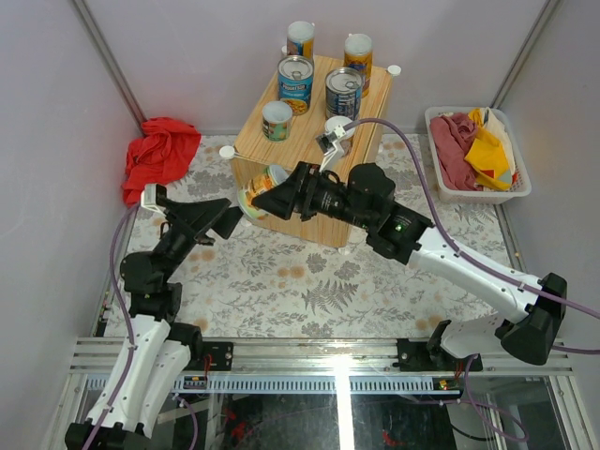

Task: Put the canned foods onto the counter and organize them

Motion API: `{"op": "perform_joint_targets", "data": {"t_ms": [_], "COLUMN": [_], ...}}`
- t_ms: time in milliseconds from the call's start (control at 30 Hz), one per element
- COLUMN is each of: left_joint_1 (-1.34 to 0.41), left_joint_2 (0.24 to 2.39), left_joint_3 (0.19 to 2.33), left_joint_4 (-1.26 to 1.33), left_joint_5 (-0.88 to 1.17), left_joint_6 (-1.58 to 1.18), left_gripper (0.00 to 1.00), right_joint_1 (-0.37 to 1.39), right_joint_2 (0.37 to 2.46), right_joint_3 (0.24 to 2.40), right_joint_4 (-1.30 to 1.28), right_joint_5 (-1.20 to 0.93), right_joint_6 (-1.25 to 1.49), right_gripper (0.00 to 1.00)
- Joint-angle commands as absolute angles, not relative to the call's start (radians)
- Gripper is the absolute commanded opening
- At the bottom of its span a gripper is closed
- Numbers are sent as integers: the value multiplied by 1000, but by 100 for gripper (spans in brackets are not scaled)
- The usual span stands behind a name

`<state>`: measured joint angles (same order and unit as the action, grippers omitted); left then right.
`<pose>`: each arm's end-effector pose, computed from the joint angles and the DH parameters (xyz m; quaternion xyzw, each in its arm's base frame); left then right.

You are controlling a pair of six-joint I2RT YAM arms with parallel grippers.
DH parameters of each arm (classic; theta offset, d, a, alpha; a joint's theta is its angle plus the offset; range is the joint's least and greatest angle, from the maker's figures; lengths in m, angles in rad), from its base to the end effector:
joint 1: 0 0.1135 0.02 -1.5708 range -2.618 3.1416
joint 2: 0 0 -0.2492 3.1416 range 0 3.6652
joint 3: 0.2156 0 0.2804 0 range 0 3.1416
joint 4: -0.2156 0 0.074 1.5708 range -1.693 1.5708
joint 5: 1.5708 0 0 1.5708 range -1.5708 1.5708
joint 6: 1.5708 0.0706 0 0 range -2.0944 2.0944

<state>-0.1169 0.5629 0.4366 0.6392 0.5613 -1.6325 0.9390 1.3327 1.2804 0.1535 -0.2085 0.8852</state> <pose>0.1993 -0.0612 0.3371 -0.1596 0.5166 -0.7262 0.4247 0.2128 0.3155 0.4157 -0.0951 0.6645 0.6263 0.3965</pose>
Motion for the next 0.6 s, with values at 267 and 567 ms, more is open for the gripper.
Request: {"op": "perform_joint_targets", "data": {"t_ms": [267, 567], "left_joint_1": [-119, -119], "left_joint_2": [461, 406], "left_joint_3": [623, 605], "left_joint_4": [217, 151], "left_joint_5": [549, 396], "left_joint_6": [-1135, -1009], "left_gripper": [100, 100], "right_joint_1": [897, 884], "right_joint_2": [1349, 1388], "right_joint_3": [1425, 1441], "right_joint_4": [315, 364], "right_joint_5": [-269, -308], "right_joint_6": [1133, 1267], "right_gripper": [6, 6]}}
